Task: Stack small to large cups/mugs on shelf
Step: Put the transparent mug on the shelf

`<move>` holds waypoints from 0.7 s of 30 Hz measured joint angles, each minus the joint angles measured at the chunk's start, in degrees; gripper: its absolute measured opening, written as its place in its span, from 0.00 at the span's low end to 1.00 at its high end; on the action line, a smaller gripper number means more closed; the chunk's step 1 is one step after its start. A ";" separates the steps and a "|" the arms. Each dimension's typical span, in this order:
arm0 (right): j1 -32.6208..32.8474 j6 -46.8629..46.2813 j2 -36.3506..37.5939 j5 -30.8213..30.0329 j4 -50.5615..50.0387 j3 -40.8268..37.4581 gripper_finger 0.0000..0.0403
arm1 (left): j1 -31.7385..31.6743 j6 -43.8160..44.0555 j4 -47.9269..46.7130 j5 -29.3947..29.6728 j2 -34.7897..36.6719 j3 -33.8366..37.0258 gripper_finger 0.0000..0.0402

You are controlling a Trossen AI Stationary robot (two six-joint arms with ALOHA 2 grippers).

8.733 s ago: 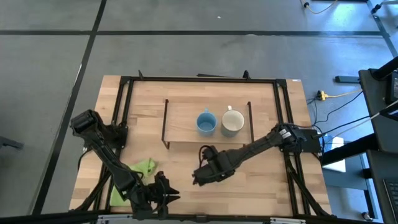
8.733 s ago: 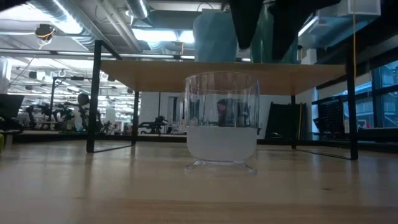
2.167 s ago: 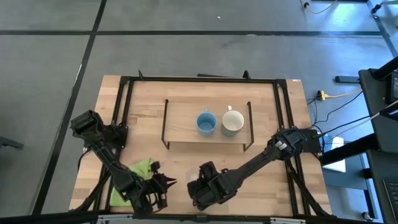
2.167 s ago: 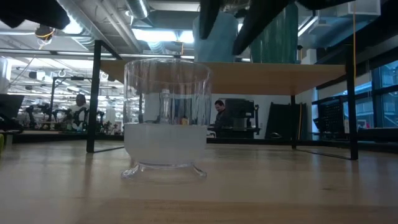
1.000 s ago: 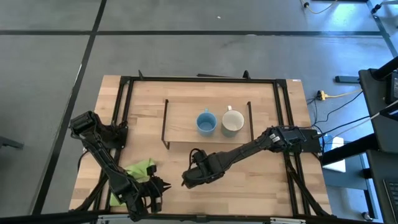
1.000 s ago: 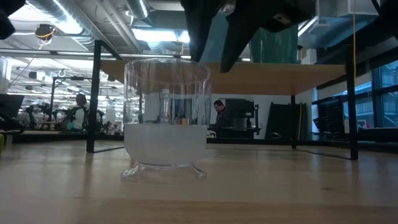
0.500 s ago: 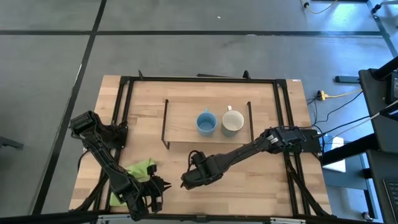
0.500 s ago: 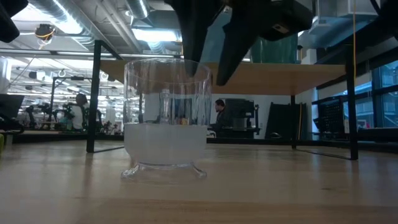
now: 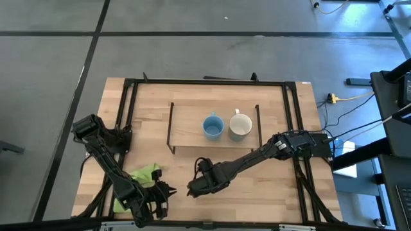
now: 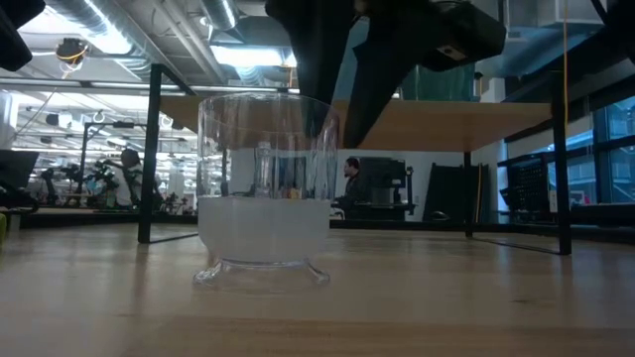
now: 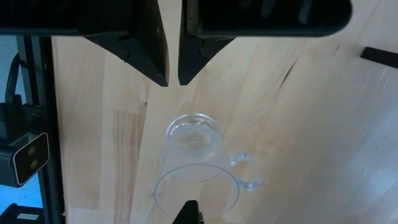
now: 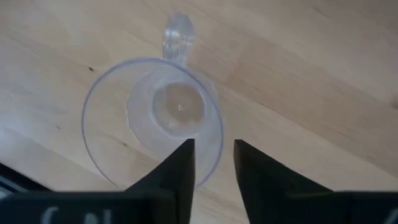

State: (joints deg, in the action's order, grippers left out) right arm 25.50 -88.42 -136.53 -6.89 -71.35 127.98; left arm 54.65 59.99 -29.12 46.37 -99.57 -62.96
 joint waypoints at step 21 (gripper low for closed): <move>0.00 0.52 -0.07 -1.26 4.47 3.17 0.02 | 0.00 0.03 0.00 0.00 0.00 0.00 0.08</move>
State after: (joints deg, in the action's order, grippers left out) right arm 25.50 -87.91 -136.59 -8.15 -66.88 131.16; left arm 54.65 60.02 -29.12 46.37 -99.57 -62.96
